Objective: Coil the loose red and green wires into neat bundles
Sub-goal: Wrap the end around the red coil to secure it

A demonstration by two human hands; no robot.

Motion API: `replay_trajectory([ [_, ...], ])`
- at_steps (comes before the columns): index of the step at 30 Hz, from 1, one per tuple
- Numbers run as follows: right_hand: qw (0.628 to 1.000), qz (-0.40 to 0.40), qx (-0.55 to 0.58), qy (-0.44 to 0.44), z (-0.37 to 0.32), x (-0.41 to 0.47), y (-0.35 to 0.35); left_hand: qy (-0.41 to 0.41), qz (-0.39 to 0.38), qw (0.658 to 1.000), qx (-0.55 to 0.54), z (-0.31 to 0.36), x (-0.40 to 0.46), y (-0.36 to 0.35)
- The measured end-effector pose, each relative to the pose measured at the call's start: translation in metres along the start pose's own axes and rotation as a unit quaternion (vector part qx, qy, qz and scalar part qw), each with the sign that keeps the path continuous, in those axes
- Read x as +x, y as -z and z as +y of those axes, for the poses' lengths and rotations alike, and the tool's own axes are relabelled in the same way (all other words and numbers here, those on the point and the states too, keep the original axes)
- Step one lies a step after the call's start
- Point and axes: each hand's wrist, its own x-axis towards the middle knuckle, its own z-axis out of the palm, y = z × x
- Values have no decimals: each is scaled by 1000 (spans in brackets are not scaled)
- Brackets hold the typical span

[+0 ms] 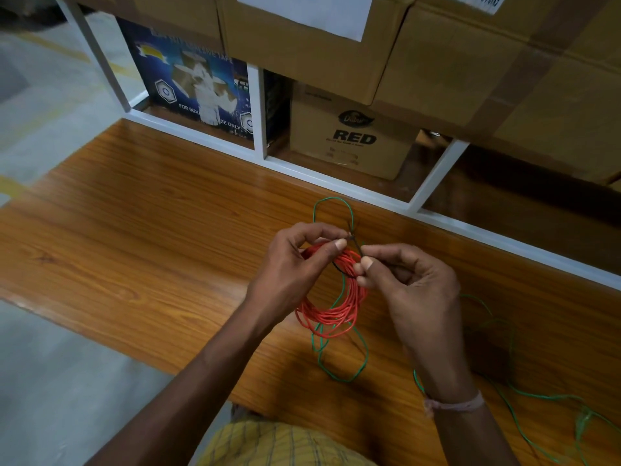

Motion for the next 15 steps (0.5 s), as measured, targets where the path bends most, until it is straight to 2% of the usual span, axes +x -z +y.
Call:
replay_trajectory([
  [3,1000,8,26,-13,-1,1,-3,-16,-15,998,57,-2,-1,0],
  [7,998,25,44,-33,1,3,-2,-15,-26,998,55,-1,-2,3],
  [11,997,5,-75,0,7,9,5,-20,-36,997,65,-1,-3,5],
  [15,989,-8,-128,67,-3,22,12,-20,-58,995,74,-1,-2,8],
])
